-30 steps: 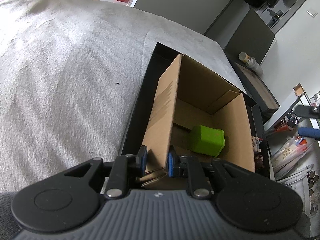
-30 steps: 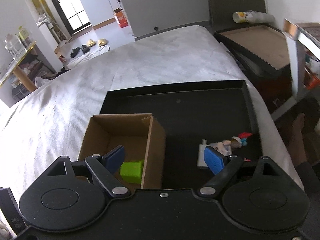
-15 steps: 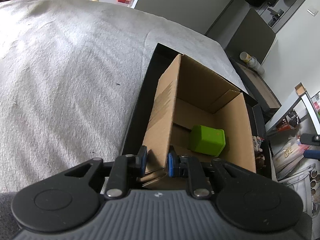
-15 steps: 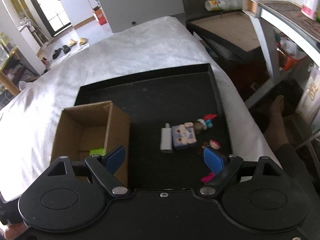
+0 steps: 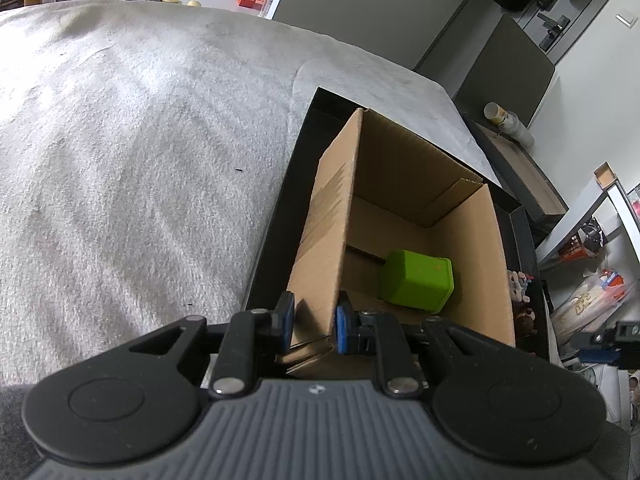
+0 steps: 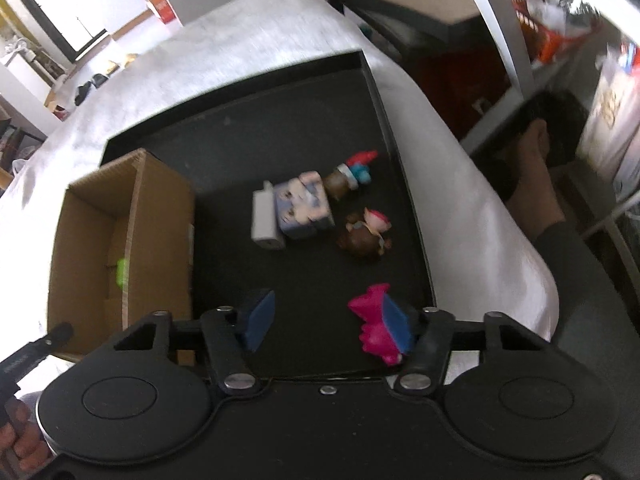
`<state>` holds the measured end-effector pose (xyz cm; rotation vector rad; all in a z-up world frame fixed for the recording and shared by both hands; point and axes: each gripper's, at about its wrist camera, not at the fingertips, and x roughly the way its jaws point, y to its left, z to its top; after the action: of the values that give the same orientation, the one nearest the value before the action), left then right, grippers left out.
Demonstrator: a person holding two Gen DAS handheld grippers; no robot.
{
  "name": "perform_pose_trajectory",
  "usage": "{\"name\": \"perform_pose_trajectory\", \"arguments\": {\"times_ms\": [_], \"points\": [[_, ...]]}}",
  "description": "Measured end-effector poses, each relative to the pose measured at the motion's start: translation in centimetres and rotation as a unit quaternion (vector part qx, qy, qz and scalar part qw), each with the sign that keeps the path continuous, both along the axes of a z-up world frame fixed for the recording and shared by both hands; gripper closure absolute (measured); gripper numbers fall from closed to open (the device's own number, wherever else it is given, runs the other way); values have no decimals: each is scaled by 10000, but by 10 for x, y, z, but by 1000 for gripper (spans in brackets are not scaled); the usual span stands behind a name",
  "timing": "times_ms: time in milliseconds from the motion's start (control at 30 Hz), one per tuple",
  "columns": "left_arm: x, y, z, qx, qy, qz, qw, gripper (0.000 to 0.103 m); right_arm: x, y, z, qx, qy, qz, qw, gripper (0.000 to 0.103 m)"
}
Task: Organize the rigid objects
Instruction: 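Move the right gripper back to the pink dinosaur figure, then grasp the pink dinosaur figure with the right gripper and lift it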
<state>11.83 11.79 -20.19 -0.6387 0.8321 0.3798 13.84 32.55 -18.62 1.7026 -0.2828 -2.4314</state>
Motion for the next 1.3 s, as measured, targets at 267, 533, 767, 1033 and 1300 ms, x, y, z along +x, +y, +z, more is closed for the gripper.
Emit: {"name": "perform_pose_trajectory", "arguments": {"times_ms": [267, 533, 767, 1033, 1300], "points": [[-1, 1, -1, 1, 7, 27, 10000, 85, -5, 16, -26, -32, -263, -98, 9996, 53], [-2, 1, 0, -51, -37, 69, 10000, 85, -14, 15, -50, 99, -523, 16, 9986, 54], [-2, 2, -1, -65, -88, 76, 9999, 85, -16, 5, -69, 588, -570, 221, 9964, 54], [-1, 4, -2, -123, -118, 124, 9998, 85, -20, -6, -89, 749, -764, 394, 9935, 63], [-2, 3, -2, -87, -110, 133, 9998, 85, -15, -15, -70, 606, -499, 694, 9945, 64]]}}
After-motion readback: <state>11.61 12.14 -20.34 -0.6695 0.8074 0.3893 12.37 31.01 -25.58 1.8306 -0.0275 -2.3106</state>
